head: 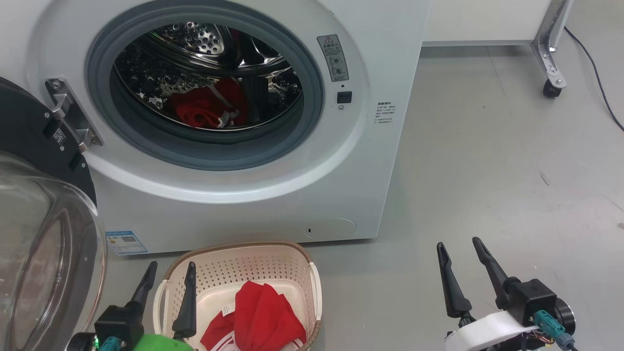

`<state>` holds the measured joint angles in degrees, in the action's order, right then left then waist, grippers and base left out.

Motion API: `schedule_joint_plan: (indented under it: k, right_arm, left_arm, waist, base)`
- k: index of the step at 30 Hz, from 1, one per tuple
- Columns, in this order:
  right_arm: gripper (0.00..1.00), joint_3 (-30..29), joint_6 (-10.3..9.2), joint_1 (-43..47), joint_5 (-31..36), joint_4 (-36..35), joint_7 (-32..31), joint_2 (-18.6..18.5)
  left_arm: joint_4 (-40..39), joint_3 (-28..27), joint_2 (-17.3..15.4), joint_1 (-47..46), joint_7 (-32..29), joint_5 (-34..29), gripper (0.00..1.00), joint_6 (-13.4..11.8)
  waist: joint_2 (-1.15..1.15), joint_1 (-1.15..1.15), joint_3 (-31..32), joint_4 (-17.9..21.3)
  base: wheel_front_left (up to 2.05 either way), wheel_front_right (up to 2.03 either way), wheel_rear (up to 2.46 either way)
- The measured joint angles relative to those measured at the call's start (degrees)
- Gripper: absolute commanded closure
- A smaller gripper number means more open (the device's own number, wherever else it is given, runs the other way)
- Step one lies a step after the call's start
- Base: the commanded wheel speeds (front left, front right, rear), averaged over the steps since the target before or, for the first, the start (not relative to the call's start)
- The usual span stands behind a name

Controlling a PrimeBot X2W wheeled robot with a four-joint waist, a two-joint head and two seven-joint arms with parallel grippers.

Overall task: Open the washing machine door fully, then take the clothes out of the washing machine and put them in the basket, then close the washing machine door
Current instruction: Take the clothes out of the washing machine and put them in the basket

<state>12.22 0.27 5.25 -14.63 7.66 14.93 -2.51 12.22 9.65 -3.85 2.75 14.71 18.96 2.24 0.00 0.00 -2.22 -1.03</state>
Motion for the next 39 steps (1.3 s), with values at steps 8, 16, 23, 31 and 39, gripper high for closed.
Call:
schedule_joint_plan:
  k: [8, 16, 23, 31, 39]
  right_arm:
    - [0.0, 0.13, -0.43, 0.04, 0.0, -0.23, 0.0, 0.01]
    - [0.0, 0.29, -0.45, 0.07, 0.01, -0.43, 0.0, 0.01]
    - [0.0, 0.75, -0.43, 0.03, 0.07, -1.2, 0.0, 0.02]
    - [0.0, 1.7, -0.41, -1.03, 0.6, -2.53, 0.0, 0.01]
    - [0.0, 2.16, -0.41, -3.73, 0.92, -4.25, 0.0, -0.01]
  left_arm:
    - [-1.67, 0.29, 0.0, 1.33, 0.0, -0.29, 0.0, -0.3]
    - [-2.79, 0.56, 0.0, 1.78, -0.01, -0.33, 0.0, -0.53]
    - [-3.39, 1.2, 0.1, 1.66, -0.71, -0.19, 0.0, -0.92]
    - [-2.69, 2.16, 0.34, -1.71, -2.26, 0.22, 0.0, -0.91]
    - [-1.19, 2.38, 0.59, -8.39, -4.48, 0.89, 0.0, -0.32]
  waist:
    - [0.0, 0.0, -0.04, 0.28]
    - [0.0, 0.0, -0.41, 0.29]
    - [0.0, 0.0, -1.97, 0.46]
    - [0.0, 0.0, -5.35, 1.18]
    - [0.0, 0.0, -9.92, 2.28]
  base:
    - [0.0, 0.0, 0.0]
    - [0.0, 0.0, 0.0]
    - [0.0, 0.0, 0.0]
    - [0.0, 0.0, 0.0]
    - [0.0, 0.0, 0.0]
